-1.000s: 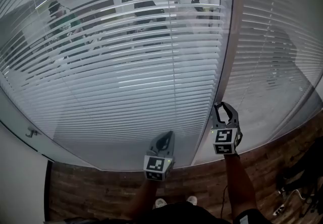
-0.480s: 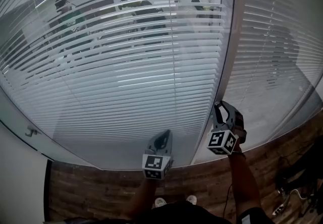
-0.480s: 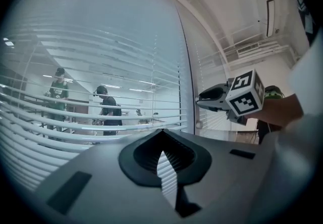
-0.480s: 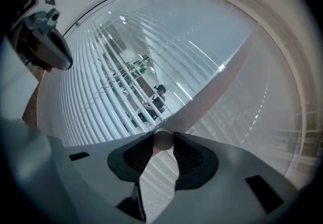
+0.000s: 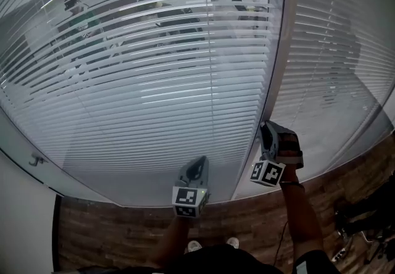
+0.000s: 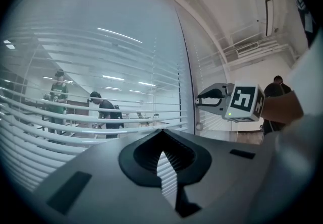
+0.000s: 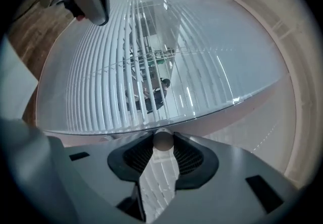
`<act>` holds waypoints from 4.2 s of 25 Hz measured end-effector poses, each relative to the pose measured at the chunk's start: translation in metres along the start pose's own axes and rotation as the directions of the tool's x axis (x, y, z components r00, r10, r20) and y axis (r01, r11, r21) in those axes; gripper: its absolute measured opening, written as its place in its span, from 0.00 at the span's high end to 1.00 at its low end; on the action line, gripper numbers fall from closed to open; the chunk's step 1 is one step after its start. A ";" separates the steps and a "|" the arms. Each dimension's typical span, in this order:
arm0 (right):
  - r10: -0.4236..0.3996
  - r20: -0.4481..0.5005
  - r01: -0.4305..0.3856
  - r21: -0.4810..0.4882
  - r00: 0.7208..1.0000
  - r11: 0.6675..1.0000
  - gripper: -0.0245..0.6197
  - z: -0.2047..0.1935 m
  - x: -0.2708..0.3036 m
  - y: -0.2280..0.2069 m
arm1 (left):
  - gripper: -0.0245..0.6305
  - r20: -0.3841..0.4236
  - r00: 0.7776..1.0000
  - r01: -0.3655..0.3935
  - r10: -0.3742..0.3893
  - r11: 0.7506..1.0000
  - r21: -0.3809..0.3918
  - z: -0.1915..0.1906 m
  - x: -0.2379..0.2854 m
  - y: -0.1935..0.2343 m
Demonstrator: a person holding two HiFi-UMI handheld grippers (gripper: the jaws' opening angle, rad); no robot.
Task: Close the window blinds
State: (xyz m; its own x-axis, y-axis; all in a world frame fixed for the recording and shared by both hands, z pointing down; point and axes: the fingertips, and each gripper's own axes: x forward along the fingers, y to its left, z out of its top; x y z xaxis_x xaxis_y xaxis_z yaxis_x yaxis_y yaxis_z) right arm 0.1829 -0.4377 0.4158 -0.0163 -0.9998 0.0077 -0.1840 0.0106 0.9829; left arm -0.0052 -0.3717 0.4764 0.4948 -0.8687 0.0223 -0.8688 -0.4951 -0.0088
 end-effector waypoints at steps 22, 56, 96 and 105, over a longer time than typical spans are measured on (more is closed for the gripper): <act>0.030 0.215 -0.217 0.961 0.976 0.172 0.66 -0.010 -0.005 -0.012 | 0.96 0.007 1.000 -0.029 0.029 0.999 0.031 0.003 -0.020 0.003; 0.107 0.124 -0.163 0.662 0.986 0.732 0.76 0.004 -0.009 -0.022 | 0.96 -0.008 0.999 -0.053 0.052 0.999 -0.005 0.009 -0.022 0.011; 0.035 0.242 -0.244 0.949 0.970 0.201 0.75 -0.013 -0.012 -0.013 | 0.96 0.025 1.000 -0.011 0.011 1.000 0.008 0.013 -0.023 0.000; 0.034 0.185 -0.187 0.950 0.982 0.250 0.76 -0.015 -0.005 -0.012 | 0.96 0.014 0.999 -0.032 0.032 0.999 0.012 0.009 -0.028 0.008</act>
State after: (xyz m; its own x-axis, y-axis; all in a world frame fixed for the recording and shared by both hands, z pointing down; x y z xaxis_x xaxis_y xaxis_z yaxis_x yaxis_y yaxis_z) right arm 0.2002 -0.4328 0.4069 -0.2039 -0.9790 0.0068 -0.9765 0.2039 0.0691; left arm -0.0264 -0.3514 0.4668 0.4673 -0.8841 0.0076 -0.8838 -0.4674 -0.0215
